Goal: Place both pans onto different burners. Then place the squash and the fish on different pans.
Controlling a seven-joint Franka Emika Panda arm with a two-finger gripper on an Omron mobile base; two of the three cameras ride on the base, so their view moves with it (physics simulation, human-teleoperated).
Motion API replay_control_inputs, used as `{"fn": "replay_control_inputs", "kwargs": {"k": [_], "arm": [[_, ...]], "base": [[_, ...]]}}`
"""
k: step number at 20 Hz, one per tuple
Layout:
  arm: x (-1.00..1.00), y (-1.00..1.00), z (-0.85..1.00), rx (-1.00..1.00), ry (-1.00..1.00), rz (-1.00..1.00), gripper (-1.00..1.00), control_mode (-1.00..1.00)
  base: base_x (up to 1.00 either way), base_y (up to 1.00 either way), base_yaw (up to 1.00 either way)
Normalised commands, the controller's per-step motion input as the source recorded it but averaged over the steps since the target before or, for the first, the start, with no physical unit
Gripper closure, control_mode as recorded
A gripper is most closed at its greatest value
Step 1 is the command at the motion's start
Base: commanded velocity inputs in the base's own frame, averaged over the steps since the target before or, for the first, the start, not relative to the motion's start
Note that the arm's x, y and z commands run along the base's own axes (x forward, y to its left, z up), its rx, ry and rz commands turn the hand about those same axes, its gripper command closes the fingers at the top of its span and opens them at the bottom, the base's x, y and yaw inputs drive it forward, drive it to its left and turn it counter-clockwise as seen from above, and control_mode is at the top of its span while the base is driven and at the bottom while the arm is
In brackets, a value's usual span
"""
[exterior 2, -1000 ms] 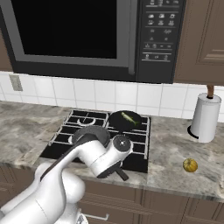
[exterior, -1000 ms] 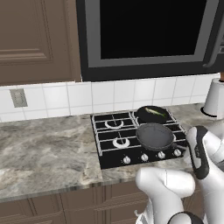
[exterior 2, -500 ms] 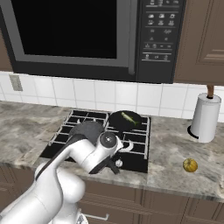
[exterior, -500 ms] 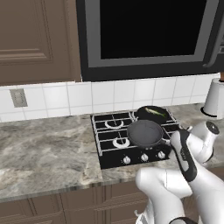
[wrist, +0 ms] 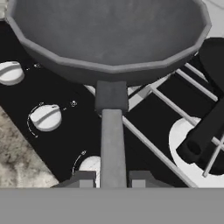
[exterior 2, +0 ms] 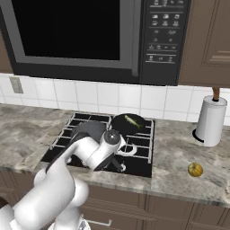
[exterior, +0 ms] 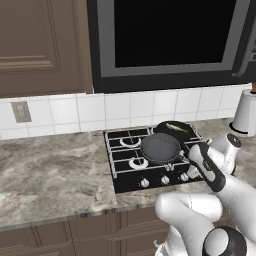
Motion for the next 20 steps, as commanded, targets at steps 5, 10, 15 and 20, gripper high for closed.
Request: {"fn": "replay_control_inputs", "kwargs": {"k": [5,10,15,20], "arm": [[0.16,0.3,0.0,0.0,0.0,0.13,1.0,-1.0],[0.25,0.34,0.0,0.0,0.0,0.09,1.0,-1.0],[0.21,0.31,-0.01,0.0,0.0,0.02,1.0,-1.0],[0.02,0.17,-0.02,-0.03,0.0,0.0,1.0,-1.0]], "base": [[0.0,0.0,0.0],[0.0,0.0,0.0],[0.0,0.0,0.0],[0.0,0.0,0.0]]}}
